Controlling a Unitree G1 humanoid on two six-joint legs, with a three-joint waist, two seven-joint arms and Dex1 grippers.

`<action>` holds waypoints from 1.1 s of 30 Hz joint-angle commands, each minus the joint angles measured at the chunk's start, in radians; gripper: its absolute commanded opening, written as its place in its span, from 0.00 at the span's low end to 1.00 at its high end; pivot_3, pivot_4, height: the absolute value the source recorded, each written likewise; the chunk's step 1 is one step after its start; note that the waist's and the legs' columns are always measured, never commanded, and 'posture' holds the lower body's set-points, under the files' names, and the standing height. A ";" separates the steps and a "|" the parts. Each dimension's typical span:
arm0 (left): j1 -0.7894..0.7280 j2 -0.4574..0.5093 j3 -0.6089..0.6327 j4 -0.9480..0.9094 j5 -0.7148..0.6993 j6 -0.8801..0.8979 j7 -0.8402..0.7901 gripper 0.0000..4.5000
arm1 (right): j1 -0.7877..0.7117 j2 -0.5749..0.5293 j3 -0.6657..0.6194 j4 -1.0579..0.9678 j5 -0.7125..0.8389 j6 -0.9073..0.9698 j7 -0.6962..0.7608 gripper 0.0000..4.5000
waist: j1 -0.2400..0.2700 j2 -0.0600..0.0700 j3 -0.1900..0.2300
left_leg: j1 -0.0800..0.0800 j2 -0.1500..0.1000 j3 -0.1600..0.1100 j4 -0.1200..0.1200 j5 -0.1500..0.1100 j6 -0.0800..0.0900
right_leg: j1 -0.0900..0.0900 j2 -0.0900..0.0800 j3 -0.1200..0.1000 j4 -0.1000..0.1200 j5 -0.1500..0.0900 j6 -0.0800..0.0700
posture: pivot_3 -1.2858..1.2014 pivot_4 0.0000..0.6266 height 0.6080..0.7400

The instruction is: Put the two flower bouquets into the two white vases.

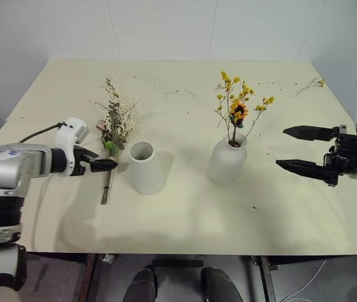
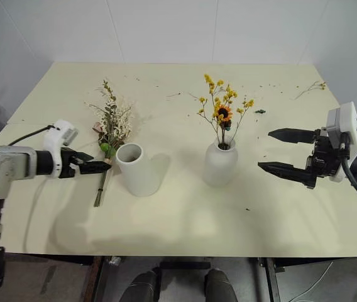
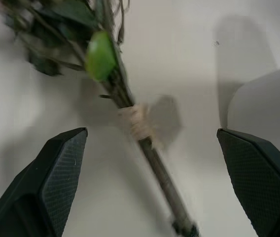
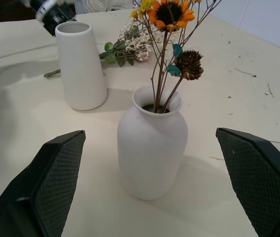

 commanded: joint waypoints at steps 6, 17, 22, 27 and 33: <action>-0.048 -0.019 -0.071 0.040 0.048 0.023 0.071 1.00 | -0.015 0.049 0.022 -0.109 0.023 -0.019 -0.009 1.00 | 0.000 0.000 0.000 | 0.000 0.000 0.000 0.000 -0.001 -0.001 | 0.000 0.000 0.000 -0.001 0.000 0.000 | 0.52 0.24 1.00; -0.073 -0.009 -0.127 0.124 0.068 -0.026 0.015 0.59 | -0.043 0.086 0.035 -0.200 0.060 -0.051 -0.005 1.00 | 0.003 0.000 0.000 | 0.001 -0.001 0.000 0.001 0.000 -0.002 | 0.001 -0.001 0.000 -0.001 0.000 0.000 | 0.52 0.24 1.00; -0.074 0.013 -0.128 0.150 0.088 -0.057 0.000 0.26 | -0.064 0.090 0.026 -0.192 0.111 -0.029 -0.003 1.00 | 0.002 0.000 0.000 | 0.000 -0.001 0.000 0.001 0.000 -0.001 | 0.001 -0.001 0.000 -0.001 0.000 0.000 | 0.52 0.24 1.00; -0.102 0.000 -0.059 0.222 0.106 -0.124 0.048 0.00 | -0.057 0.080 0.025 -0.169 0.137 -0.012 0.011 1.00 | 0.001 0.000 0.000 | 0.001 -0.001 0.000 0.001 0.000 -0.001 | 0.001 -0.001 0.000 0.000 0.000 0.000 | 0.52 0.24 1.00; -0.106 -0.082 0.129 0.254 0.067 -0.315 0.154 0.00 | -0.019 0.096 0.037 -0.129 0.091 -0.047 0.012 1.00 | 0.003 -0.001 0.000 | 0.000 -0.001 0.000 0.001 0.000 -0.001 | 0.001 -0.001 0.000 -0.001 0.000 0.000 | 0.52 0.24 1.00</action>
